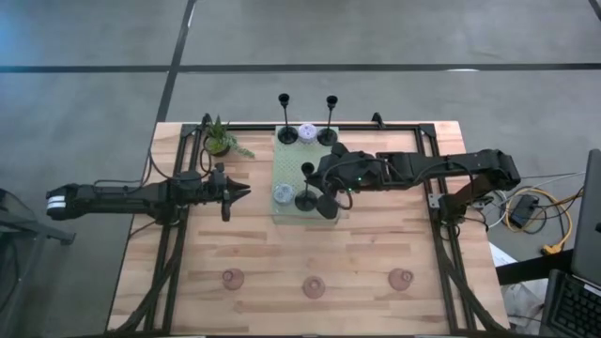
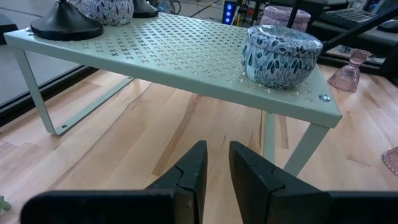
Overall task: Pick & Place candle stick holders
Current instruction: Put the black candle holder on the shelf, then put the right pink candle holder on the shelf
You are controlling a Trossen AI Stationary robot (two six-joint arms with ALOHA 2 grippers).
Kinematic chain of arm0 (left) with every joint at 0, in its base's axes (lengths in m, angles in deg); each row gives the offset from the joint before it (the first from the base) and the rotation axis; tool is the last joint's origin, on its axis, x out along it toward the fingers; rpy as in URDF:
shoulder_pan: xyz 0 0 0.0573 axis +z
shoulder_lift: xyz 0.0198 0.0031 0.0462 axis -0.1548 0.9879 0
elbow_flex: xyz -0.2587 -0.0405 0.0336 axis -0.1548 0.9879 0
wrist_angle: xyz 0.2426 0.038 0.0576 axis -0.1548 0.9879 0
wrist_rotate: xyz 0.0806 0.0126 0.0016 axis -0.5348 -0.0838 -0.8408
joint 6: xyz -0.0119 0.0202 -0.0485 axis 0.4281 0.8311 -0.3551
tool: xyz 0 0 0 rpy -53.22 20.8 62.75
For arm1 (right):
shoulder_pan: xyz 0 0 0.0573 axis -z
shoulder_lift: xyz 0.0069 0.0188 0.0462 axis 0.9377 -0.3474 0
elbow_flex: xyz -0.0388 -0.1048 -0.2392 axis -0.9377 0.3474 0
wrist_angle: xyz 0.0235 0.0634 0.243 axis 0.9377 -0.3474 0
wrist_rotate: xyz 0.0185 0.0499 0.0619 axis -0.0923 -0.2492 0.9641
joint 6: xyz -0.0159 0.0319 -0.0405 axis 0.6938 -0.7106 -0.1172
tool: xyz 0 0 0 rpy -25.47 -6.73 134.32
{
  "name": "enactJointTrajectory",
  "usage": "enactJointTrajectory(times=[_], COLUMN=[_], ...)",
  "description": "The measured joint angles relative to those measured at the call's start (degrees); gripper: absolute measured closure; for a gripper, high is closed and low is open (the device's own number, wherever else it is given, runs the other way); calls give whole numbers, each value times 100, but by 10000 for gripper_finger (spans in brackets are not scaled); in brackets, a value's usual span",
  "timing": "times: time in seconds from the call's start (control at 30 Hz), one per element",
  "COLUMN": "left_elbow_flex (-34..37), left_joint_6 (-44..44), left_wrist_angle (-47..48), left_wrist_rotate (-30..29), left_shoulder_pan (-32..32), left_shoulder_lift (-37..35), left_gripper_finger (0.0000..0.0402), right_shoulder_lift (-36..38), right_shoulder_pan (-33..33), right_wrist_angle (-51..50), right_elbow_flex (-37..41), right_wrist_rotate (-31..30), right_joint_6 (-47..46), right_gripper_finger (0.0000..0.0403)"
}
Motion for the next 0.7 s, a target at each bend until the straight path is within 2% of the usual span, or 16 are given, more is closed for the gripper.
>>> enactJointTrajectory(times=[0.33,0.47,0.7], left_elbow_flex=[0,0,0], left_joint_6=[0,0,0], left_wrist_angle=[-2,-2,-2], left_wrist_rotate=[1,0,0], left_shoulder_pan=[0,1,2], left_shoulder_lift=[-1,-1,-2], left_gripper_finger=[330,330,330], right_shoulder_lift=[-2,38,370], right_shoulder_pan=[35,37,37], right_wrist_angle=[-130,-533,-1437], right_elbow_flex=[4,-62,-173], right_wrist_rotate=[-17,-23,-168], right_joint_6=[21,16,-482], right_gripper_finger=[264,226,197])
